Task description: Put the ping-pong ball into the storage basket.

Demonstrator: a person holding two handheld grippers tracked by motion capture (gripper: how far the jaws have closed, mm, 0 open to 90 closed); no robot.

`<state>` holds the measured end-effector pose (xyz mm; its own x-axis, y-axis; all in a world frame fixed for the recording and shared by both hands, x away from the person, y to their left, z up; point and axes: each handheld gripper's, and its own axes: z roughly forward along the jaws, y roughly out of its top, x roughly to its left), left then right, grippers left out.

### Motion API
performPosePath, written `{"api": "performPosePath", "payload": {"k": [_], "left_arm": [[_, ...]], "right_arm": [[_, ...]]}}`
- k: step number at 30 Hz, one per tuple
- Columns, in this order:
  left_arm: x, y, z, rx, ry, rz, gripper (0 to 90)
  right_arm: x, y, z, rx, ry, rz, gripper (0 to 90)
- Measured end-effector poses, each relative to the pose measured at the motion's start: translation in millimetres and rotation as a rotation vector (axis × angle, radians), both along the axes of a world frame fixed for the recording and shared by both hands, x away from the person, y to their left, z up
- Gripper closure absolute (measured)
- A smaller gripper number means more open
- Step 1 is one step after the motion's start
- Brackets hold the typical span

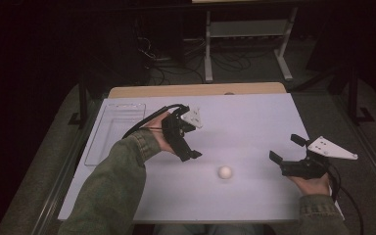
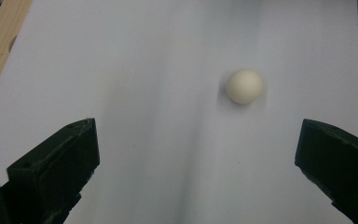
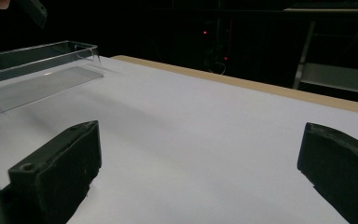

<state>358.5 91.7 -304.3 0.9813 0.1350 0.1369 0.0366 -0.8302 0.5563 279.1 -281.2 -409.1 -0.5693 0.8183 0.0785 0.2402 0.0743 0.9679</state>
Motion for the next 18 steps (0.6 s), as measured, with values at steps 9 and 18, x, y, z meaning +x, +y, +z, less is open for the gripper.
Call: {"api": "performPosePath", "payload": {"k": [9,18], "left_arm": [[1.8,-5.8,-3.8,0.024,0.0,-0.015,0.0],[2.6,-13.5,-10.0,0.058,0.011,-0.028,0.0]], "right_arm": [[-0.1,-0.3,0.0,0.001,-0.001,-0.001,0.0],[0.0,0.0,-0.3,-0.002,0.0,-0.001,0.0]]}}
